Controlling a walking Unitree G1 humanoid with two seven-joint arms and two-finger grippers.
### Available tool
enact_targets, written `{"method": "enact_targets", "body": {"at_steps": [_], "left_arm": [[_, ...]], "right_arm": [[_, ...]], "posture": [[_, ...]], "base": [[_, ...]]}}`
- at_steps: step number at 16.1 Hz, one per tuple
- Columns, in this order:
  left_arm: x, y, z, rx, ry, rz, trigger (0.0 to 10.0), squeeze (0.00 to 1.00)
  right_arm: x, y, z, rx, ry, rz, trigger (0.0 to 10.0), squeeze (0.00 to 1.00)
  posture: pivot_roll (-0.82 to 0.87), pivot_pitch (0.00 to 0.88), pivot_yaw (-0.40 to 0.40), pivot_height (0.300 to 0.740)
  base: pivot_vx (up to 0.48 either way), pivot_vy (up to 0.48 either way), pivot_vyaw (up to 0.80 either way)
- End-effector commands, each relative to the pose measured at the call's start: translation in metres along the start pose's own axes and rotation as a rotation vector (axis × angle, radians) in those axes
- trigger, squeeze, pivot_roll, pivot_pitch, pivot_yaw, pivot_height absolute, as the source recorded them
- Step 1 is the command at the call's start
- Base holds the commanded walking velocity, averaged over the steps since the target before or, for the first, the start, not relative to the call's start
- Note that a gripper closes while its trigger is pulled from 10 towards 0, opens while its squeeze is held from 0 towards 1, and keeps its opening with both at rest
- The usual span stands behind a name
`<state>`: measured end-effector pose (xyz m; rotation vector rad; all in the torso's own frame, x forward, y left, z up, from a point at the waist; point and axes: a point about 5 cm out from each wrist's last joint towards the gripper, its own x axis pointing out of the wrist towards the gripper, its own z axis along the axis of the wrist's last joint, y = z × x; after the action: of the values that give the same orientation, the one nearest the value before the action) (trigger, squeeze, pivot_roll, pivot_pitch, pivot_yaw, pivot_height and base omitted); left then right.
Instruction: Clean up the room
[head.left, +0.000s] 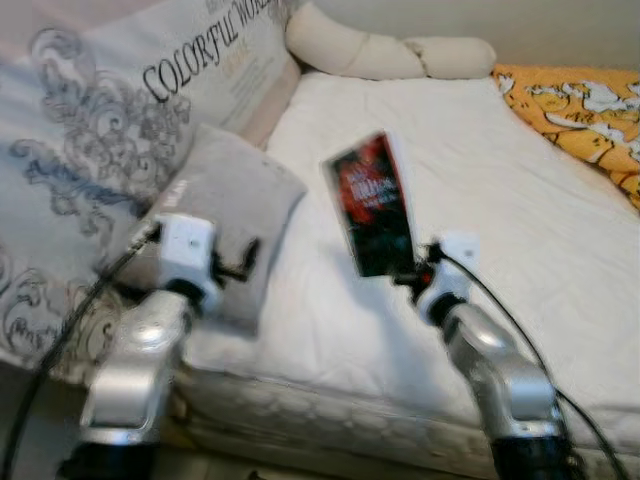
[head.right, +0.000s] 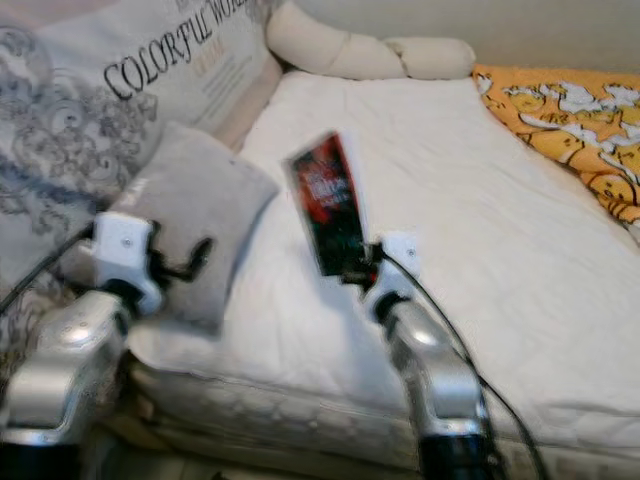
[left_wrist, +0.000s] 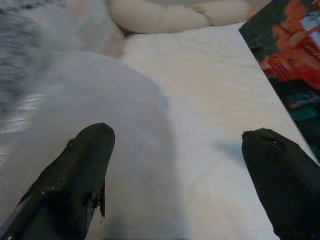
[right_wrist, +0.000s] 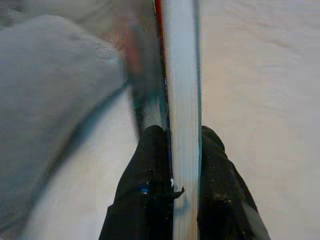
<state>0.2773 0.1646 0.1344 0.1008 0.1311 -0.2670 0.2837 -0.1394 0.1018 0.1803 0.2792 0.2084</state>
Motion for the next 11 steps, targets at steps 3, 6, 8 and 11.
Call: {"method": "enact_targets", "body": {"at_steps": [3,6,8,11], "left_arm": [[-0.0008,0.0091,0.0034,0.014,-0.007,0.026,10.0,0.49],[-0.0004,0.0089,0.0034,0.014,-0.006,0.027,10.0,0.49],[-0.0005,0.0090,0.0034,0.014,-0.006,0.027,10.0,0.49],[-0.0005,0.0077,0.0040,0.005,-0.019,0.016,10.0,0.45]], "right_arm": [[0.0028,0.0051,0.0123,0.017,-0.047,0.013,10.0,0.00],[0.0030,0.0044,0.0132,0.010,-0.054,0.011,10.0,0.00],[0.0030,0.0042,0.0140,0.003,-0.059,0.010,10.0,0.00],[0.0029,0.0041,0.0141,0.003,-0.061,0.011,10.0,0.00]], "posture": [[0.05,0.000,0.015,0.740],[0.05,0.000,0.015,0.740],[0.05,0.000,0.015,0.740],[0.05,0.000,0.013,0.740]], "base": [[0.328,0.000,-0.25],[0.330,0.000,-0.18],[0.330,0.000,0.00],[0.200,0.000,0.00]]}}
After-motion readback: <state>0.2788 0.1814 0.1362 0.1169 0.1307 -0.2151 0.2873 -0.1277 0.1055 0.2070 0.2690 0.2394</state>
